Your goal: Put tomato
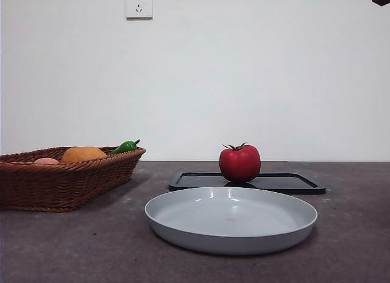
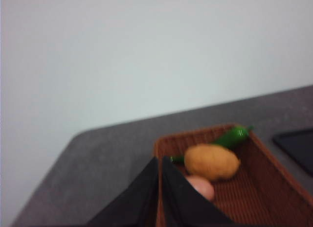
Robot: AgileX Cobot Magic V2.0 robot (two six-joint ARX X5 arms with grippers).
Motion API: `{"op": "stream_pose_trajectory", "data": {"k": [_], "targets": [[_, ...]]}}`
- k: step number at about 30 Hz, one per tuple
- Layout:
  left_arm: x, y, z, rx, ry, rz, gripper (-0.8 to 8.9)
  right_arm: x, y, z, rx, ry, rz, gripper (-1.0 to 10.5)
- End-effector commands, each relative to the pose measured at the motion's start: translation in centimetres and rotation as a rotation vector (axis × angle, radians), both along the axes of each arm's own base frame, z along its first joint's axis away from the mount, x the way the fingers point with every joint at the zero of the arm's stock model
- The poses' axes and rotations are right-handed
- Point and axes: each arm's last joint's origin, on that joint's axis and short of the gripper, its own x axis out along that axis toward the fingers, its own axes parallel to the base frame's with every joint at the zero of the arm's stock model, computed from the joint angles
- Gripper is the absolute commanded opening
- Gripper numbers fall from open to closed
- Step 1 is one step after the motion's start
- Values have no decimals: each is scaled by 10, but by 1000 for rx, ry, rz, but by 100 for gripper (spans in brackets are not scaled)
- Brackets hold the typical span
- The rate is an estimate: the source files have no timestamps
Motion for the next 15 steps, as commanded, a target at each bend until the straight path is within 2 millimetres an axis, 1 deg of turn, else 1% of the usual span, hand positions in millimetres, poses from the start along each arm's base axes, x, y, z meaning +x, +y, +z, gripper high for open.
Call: {"op": "stream_pose_trajectory", "data": {"k": [1, 8, 13, 15], "targets": [[0, 1, -12, -20, 8, 15, 8, 1, 1, 2, 8, -5, 2, 8], [2, 2, -39, -26, 52, 56, 8, 1, 1, 2, 8, -5, 2, 9], [3, 2, -53, -27, 69, 58, 8, 1, 1, 2, 8, -5, 2, 8], [2, 2, -57, -27, 100, 66, 8, 1, 1, 2, 8, -5, 2, 8]]}}
